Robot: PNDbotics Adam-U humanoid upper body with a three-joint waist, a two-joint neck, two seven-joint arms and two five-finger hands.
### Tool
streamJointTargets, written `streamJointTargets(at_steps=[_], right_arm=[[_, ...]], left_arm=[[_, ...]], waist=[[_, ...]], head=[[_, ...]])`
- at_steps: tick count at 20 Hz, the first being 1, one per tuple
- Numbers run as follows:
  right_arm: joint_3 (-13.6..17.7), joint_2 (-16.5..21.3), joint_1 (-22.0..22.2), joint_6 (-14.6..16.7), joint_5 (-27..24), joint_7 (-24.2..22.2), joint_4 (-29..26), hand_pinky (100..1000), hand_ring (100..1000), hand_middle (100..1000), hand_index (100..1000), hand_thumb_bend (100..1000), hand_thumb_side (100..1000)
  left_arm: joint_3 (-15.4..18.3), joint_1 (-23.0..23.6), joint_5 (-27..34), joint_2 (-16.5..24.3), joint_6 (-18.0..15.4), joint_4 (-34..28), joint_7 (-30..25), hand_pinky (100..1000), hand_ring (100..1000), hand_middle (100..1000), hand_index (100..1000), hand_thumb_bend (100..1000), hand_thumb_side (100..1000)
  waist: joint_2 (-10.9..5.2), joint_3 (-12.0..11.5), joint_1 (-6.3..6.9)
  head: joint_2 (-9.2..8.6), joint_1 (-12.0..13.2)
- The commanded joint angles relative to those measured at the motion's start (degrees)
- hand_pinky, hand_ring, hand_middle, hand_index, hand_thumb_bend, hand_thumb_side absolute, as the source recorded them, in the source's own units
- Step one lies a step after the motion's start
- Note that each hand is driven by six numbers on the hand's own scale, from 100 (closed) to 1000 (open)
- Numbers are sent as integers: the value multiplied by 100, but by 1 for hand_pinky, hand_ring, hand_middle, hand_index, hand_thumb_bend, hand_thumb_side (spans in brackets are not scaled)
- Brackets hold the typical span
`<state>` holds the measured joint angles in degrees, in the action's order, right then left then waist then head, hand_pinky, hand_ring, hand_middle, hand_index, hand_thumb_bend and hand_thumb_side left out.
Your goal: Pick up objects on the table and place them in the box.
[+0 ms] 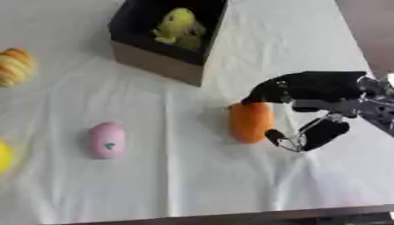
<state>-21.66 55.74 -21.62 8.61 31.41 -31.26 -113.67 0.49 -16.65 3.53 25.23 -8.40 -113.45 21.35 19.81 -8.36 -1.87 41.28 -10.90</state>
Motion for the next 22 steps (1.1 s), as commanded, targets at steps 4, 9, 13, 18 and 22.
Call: streamJointTargets(at_steps=[4,9,13,18,22], right_arm=[[-58,-85,8,-112,594,-48,-92,901,942,864,970,101,447],[-128,-223,25,-209,919,-4,-41,881,913,813,927,142,282],[-207,-351,-15,-349,1146,98,203,838,809,709,836,183,100],[-289,-522,-96,-605,1482,536,494,767,684,575,724,210,100],[-357,-642,-152,-774,1639,1003,695,720,611,506,649,185,100]], left_arm=[[2,-72,28,45,-10,-114,-7,745,823,750,849,437,774],[-7,-65,55,23,-6,-114,-5,744,826,749,847,436,774],[-15,-70,75,11,-5,-114,-13,743,825,748,844,432,775],[-32,-72,110,-19,0,-114,-24,741,825,747,841,430,775],[-37,-73,133,-30,2,-114,-28,740,822,749,836,428,775]], waist=[[-60,-14,5],[-38,-18,21],[-13,-28,40],[25,-38,61],[41,-42,75]], head=[[-95,-46],[-123,-74],[-155,-104],[-179,-128],[-179,-136]])
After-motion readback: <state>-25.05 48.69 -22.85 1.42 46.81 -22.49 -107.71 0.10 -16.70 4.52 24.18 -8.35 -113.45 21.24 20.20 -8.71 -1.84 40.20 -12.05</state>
